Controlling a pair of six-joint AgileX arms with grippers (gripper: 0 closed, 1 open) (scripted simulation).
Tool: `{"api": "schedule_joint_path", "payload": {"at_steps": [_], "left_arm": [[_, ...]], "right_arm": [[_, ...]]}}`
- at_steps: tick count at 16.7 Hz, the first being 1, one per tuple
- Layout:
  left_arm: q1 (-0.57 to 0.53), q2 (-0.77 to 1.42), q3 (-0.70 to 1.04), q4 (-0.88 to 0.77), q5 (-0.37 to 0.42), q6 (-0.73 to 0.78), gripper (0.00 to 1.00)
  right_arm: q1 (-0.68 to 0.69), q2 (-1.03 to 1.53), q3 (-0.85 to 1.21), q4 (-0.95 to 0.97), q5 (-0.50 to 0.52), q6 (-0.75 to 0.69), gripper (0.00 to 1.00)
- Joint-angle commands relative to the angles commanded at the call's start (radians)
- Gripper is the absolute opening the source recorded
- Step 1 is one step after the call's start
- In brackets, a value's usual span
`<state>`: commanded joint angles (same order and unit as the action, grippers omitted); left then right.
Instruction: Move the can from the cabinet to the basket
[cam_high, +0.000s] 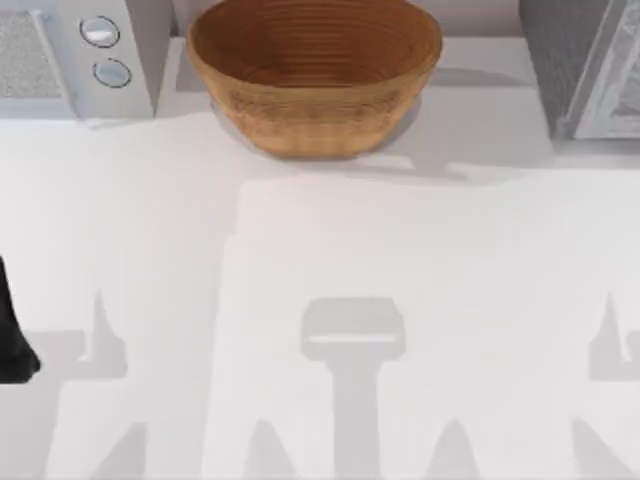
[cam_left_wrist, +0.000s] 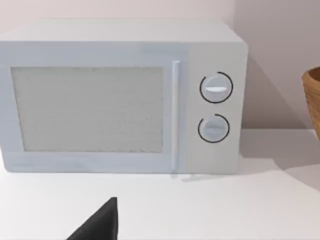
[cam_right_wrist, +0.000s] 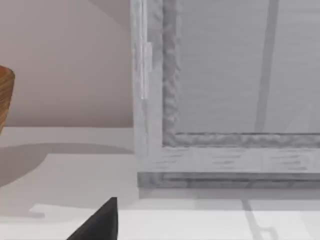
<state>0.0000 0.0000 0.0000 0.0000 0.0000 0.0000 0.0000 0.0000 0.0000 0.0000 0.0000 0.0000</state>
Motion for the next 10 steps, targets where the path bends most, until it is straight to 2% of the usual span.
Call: {"api": "schedule_joint_path", "payload": {"at_steps": [5,10], "left_arm": [[0.0,0.0,0.0,0.0,0.0,0.0,1.0],[0.0,0.0,0.0,0.0,0.0,0.0,1.0]], "right_arm": [[0.012,0.055,0.064,-0.014,0.005,0.001,1.0],[0.05,0.304,0.37,-0.091,0.039,0.003,1.0]]}}
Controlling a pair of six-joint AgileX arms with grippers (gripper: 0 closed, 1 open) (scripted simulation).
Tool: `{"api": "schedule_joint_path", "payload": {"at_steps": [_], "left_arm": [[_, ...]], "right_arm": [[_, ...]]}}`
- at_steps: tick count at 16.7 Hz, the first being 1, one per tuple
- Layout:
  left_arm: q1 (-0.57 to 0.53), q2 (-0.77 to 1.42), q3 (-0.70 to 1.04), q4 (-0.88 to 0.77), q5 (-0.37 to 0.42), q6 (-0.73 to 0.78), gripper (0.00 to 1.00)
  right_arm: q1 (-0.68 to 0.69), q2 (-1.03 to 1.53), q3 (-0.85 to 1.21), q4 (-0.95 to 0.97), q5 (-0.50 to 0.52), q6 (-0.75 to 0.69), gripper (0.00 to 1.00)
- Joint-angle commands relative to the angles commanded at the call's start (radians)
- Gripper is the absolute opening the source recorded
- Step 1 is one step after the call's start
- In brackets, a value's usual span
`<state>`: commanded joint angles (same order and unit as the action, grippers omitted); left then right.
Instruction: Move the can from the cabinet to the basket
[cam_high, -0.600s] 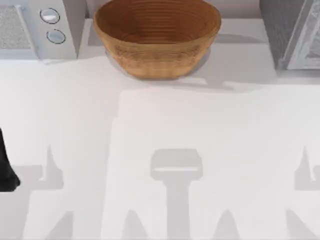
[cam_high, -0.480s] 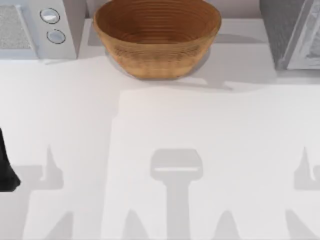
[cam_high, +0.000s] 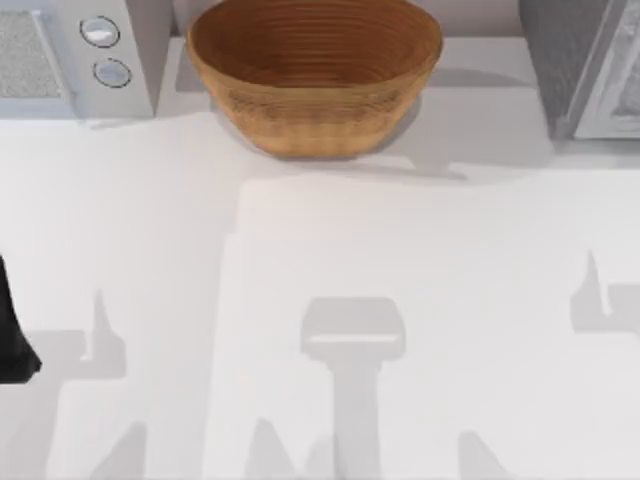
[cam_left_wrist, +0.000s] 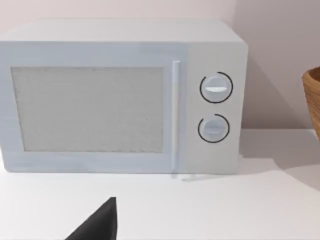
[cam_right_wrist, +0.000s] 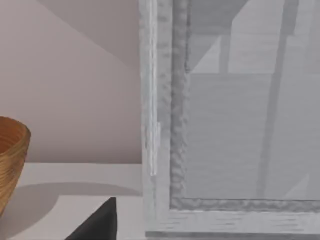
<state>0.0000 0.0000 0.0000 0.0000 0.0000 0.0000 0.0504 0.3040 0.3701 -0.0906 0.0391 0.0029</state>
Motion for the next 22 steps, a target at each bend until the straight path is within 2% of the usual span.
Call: {"api": "schedule_joint_path", "payload": {"at_steps": [13,17,22], "left_arm": [[0.0,0.0,0.0,0.0,0.0,0.0,1.0],[0.0,0.0,0.0,0.0,0.0,0.0,1.0],[0.0,0.0,0.0,0.0,0.0,0.0,1.0]], "right_arm": [[0.11,0.87,1.166,-0.28,0.137,0.011,1.0],[0.131,1.003,1.346,-0.321,0.155,0.013,1.0],[0.134,1.023,1.372,-0.327,0.158,0.013,1.0]]}}
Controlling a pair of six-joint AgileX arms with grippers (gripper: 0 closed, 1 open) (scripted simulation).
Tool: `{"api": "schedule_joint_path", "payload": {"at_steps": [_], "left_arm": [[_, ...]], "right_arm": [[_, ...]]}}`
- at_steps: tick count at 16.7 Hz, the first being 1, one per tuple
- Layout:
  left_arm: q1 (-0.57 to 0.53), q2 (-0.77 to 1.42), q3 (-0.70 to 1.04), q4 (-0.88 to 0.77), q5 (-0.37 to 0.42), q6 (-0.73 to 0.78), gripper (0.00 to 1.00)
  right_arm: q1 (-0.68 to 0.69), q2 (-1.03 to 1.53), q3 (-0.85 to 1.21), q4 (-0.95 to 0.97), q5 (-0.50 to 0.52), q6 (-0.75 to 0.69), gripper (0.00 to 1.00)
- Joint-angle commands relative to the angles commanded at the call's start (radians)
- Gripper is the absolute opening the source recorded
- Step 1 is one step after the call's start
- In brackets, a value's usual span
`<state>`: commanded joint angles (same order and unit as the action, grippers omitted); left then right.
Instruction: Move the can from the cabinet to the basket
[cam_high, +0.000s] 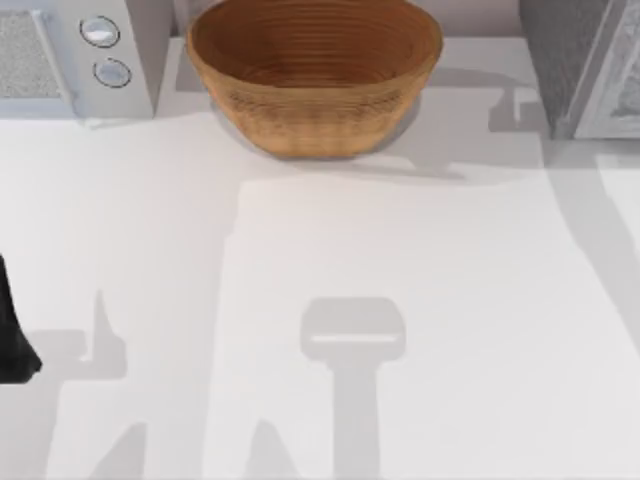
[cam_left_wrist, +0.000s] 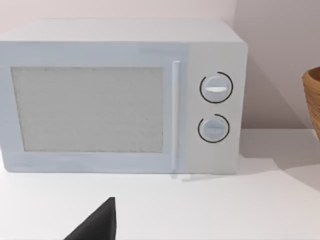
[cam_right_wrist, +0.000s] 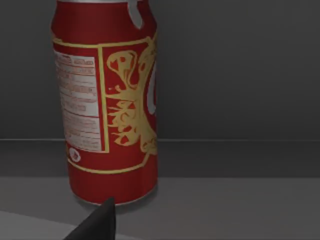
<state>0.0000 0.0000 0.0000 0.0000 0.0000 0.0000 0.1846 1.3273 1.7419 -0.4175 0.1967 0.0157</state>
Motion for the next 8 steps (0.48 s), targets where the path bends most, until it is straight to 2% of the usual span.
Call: {"api": "schedule_joint_path", "payload": {"at_steps": [3,8], "left_arm": [[0.0,0.0,0.0,0.0,0.0,0.0,1.0],[0.0,0.0,0.0,0.0,0.0,0.0,1.0]], "right_arm": [[0.006,0.013,0.013,0.006,0.009,-0.001,1.0],[0.094,0.181,0.144,0.042,0.107,-0.003,1.0]]}}
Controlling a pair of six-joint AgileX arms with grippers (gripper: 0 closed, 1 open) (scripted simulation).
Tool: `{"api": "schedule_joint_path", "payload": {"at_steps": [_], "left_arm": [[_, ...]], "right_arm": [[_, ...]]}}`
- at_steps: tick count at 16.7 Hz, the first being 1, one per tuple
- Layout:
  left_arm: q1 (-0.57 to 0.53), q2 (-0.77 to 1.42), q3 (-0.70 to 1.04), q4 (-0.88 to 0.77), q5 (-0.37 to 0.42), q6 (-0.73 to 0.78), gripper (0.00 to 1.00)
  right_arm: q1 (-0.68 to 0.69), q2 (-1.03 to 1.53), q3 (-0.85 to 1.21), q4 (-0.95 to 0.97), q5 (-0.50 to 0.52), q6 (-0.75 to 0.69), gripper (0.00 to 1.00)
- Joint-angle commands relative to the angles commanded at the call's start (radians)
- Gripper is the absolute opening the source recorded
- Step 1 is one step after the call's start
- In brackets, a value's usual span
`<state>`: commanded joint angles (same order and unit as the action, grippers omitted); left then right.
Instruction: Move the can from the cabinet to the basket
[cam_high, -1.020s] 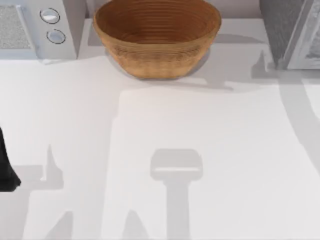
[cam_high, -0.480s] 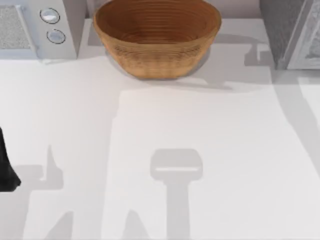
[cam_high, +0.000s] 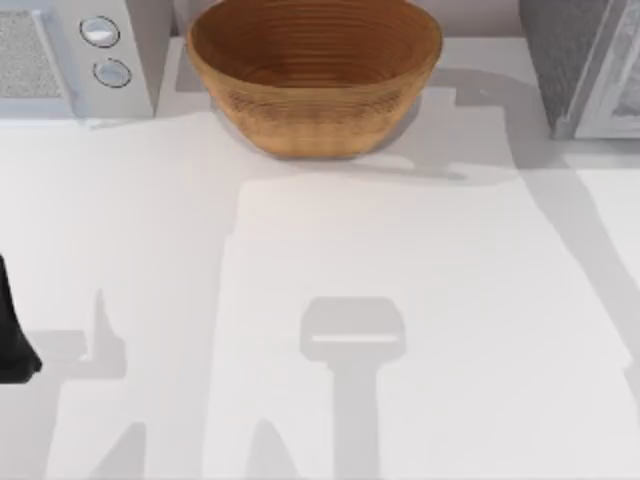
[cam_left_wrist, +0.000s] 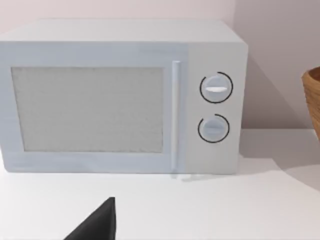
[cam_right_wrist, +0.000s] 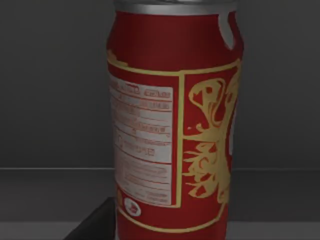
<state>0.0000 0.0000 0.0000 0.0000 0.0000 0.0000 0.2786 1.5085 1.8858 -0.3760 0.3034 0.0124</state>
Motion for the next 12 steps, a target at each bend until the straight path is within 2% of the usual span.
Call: {"api": "schedule_joint_path", "payload": {"at_steps": [4,9,12], "left_arm": [[0.0,0.0,0.0,0.0,0.0,0.0,1.0],[0.0,0.0,0.0,0.0,0.0,0.0,1.0],[0.0,0.0,0.0,0.0,0.0,0.0,1.0]], "right_arm": [[0.054,0.094,0.072,0.026,0.059,-0.001,1.0],[0.05,0.094,0.07,0.025,0.056,-0.001,1.0],[0.041,0.147,0.136,0.015,0.046,-0.001,1.0]]}}
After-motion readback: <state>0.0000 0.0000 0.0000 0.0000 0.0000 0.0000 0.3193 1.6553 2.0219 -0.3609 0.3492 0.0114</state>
